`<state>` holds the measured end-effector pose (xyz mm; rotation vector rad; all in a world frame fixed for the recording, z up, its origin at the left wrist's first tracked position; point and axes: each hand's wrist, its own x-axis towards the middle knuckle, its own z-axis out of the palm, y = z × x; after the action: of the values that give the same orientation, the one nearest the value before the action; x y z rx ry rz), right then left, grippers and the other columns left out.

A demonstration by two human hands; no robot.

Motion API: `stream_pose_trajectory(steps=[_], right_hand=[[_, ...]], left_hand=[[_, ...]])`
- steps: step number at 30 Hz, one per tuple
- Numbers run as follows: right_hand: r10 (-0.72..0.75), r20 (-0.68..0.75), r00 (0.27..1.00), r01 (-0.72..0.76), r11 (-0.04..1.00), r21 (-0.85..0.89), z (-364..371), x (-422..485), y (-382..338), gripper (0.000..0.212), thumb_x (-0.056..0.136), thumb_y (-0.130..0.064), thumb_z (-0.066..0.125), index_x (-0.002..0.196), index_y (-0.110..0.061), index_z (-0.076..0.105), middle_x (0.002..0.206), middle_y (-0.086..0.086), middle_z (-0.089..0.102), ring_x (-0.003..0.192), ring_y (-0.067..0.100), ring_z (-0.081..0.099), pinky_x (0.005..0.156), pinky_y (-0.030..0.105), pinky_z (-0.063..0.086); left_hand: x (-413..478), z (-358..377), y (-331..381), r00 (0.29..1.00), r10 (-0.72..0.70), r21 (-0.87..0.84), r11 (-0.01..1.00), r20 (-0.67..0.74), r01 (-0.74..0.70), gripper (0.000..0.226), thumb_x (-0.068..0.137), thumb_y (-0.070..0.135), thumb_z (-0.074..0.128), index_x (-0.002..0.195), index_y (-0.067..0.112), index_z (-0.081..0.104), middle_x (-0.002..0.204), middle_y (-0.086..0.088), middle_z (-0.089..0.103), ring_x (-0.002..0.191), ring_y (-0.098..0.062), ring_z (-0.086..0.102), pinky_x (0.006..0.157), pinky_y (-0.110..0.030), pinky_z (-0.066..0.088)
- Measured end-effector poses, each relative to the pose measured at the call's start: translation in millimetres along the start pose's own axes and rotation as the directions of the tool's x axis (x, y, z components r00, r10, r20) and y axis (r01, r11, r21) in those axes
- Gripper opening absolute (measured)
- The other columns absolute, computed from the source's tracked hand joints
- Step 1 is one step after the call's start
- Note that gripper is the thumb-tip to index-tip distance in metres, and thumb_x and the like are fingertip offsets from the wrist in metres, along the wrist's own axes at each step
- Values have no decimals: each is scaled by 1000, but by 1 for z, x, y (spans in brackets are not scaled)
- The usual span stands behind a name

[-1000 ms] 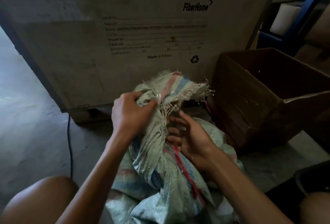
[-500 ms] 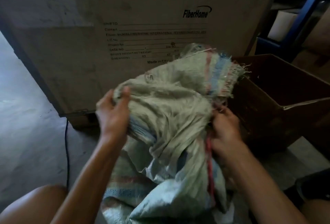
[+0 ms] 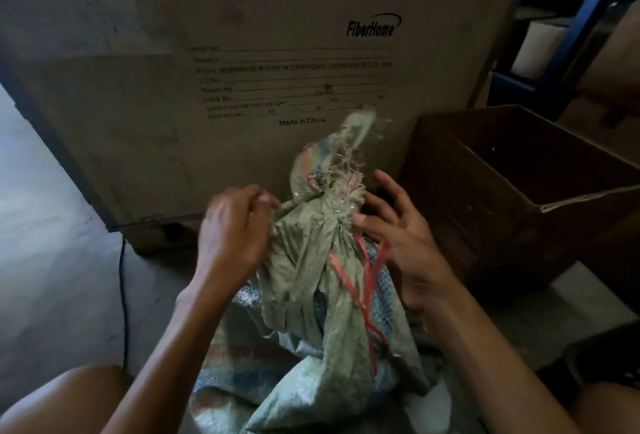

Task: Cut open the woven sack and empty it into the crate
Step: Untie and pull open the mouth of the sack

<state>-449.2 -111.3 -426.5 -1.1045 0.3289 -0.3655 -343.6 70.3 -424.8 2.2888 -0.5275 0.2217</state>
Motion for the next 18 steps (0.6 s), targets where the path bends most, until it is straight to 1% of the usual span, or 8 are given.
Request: stream_pose_trajectory(steps=[2, 4, 6, 8, 11, 14, 16, 18], right_hand=[[-19, 34, 999, 20, 1000, -22, 5, -2, 5, 70, 84, 12, 65, 141, -26, 48, 128, 2, 67, 108, 17, 71, 81, 32, 61], [-33, 8, 999, 33, 999, -16, 10, -2, 9, 65, 82, 11, 68, 137, -20, 52, 124, 4, 70, 105, 17, 73, 81, 32, 61], [-37, -69, 997, 32, 997, -72, 12, -3, 8, 59, 79, 9, 73, 130, -16, 56, 121, 7, 71, 99, 18, 75, 81, 32, 61], [-45, -141, 989, 6, 964, -265, 10, 0, 6, 54, 77, -2, 80, 124, -18, 59, 116, 8, 70, 91, 15, 75, 76, 29, 62], [23, -144, 989, -103, 811, -576, 4, 1, 5, 39, 81, -33, 78, 115, -21, 65, 104, 2, 72, 82, 5, 70, 65, 16, 54], [119, -5, 993, -95, 768, -633, 3, -2, 8, 26, 87, -40, 69, 84, -15, 72, 73, -7, 73, 63, 0, 66, 61, 15, 47], [-27, 8, 1000, 26, 750, -661, -3, 4, 7, 26, 90, -28, 69, 70, -13, 67, 59, -5, 63, 53, 0, 55, 58, 19, 42], [-234, -26, 972, 139, 657, -741, -18, 14, 0, 26, 89, -24, 72, 66, -15, 65, 58, -2, 59, 56, 4, 52, 60, 25, 41]], left_hand=[[1, 2, 13, 949, -84, -338, 922, 303, 189, 49, 99, 59, 43, 82, 28, 78, 84, 9, 79, 86, -6, 73, 80, -26, 57], [-7, 12, 19, 897, -19, -421, 878, 441, 225, 43, 100, 52, 47, 80, 25, 75, 71, 19, 76, 73, 6, 70, 68, -10, 53], [-9, 22, 16, 920, 13, -493, 848, 391, 197, 41, 96, 47, 54, 89, 10, 70, 76, 7, 74, 74, -7, 69, 71, -25, 55], [-7, 21, 11, 933, -22, -562, 793, 359, 235, 43, 93, 45, 61, 92, 2, 63, 79, -1, 72, 73, -14, 69, 72, -38, 55], [-4, 17, 9, 936, -24, -616, 747, 351, 250, 45, 93, 42, 64, 96, -2, 61, 83, -7, 73, 74, -18, 70, 73, -41, 56], [-4, 19, 10, 949, -4, -607, 768, 315, 205, 46, 93, 43, 65, 90, -3, 58, 75, -2, 67, 69, -13, 63, 69, -38, 52], [-1, 20, 5, 962, 7, -505, 852, 274, 138, 44, 92, 43, 67, 79, 3, 57, 68, 2, 64, 64, -11, 58, 65, -34, 48], [6, 17, -8, 985, 54, -301, 953, 162, -3, 42, 91, 47, 68, 70, 13, 56, 64, 3, 64, 63, -15, 59, 63, -35, 47]])
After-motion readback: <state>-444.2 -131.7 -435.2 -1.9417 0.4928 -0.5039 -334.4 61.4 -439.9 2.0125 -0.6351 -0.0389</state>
